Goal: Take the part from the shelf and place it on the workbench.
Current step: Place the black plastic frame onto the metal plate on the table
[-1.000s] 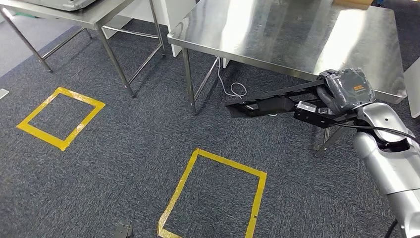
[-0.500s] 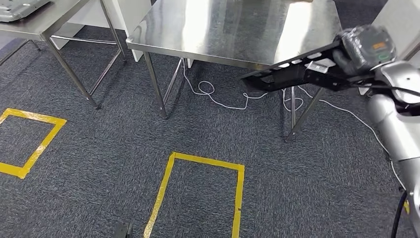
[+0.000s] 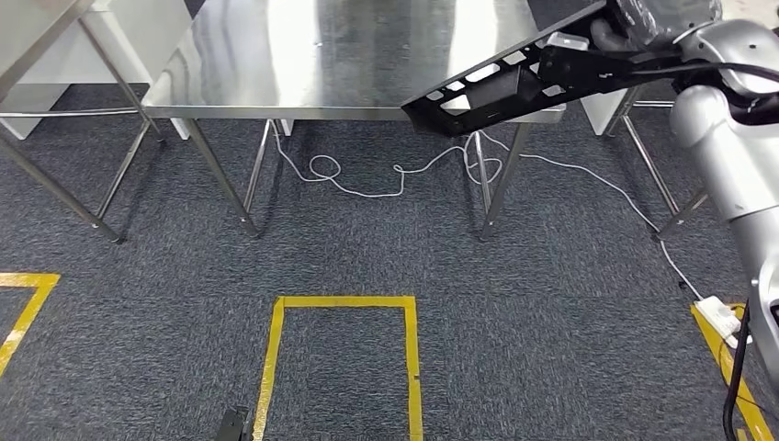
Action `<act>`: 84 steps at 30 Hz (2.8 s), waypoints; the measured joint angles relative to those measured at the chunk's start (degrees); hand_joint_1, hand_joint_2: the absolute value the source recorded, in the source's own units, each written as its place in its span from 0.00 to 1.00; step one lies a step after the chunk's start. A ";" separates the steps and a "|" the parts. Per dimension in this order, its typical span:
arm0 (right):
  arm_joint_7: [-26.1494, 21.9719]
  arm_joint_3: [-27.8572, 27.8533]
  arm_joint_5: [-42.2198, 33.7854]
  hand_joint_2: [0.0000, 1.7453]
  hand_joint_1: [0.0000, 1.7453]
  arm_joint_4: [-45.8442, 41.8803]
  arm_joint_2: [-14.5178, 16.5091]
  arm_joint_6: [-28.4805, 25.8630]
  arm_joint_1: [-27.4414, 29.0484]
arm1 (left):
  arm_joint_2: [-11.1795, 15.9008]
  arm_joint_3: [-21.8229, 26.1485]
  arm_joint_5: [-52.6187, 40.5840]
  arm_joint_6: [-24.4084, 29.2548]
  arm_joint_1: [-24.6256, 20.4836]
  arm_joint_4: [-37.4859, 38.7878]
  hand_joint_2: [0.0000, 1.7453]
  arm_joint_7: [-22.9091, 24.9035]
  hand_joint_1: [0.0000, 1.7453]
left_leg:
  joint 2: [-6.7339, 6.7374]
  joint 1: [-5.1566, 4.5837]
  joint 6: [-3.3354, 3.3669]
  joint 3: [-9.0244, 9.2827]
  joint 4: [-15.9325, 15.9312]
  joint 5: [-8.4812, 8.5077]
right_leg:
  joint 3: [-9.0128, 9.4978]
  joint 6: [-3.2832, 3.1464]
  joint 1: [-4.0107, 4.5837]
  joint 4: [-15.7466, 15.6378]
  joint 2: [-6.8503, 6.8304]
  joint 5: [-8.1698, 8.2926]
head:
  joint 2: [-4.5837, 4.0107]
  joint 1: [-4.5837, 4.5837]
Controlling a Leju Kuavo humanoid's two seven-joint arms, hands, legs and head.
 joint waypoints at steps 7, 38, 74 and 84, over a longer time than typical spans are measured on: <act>-1.43 4.26 0.17 1.00 1.00 5.19 5.57 -0.03 -3.98 | 0.00 0.09 -0.38 -0.02 0.17 -0.03 0.00 0.49 0.00 | -5.16 -0.08 1.01 -7.03 11.12 -1.84 | 0.60 -1.63 0.88 0.00 4.48 -0.07 | 0.00 -0.31; -2.15 12.50 2.15 1.00 1.00 12.07 10.84 -2.06 -7.31 | -0.07 0.96 -0.74 -1.16 0.41 -0.07 0.00 -0.96 0.00 | -5.30 -1.39 3.30 -1.54 -0.53 2.91 | -2.68 1.76 0.84 4.30 0.76 -1.24 | 0.00 0.21; -3.51 14.94 1.62 1.00 1.00 12.75 12.41 -2.12 -8.76 | -0.28 1.70 -1.00 -1.08 0.97 -0.14 0.00 -0.88 0.00 | -5.47 -0.92 1.20 -0.21 -1.37 2.96 | 0.58 -0.91 1.18 -1.27 0.79 1.22 | 0.00 -0.22; -3.88 16.60 2.02 1.00 1.00 12.73 13.34 -2.09 -8.91 | -0.27 1.81 -1.22 -1.10 1.10 -0.14 0.00 -0.60 0.00 | -4.84 -0.16 -0.13 -5.87 4.18 2.40 | 1.48 -2.37 1.34 -0.43 0.53 -0.10 | 0.00 -0.81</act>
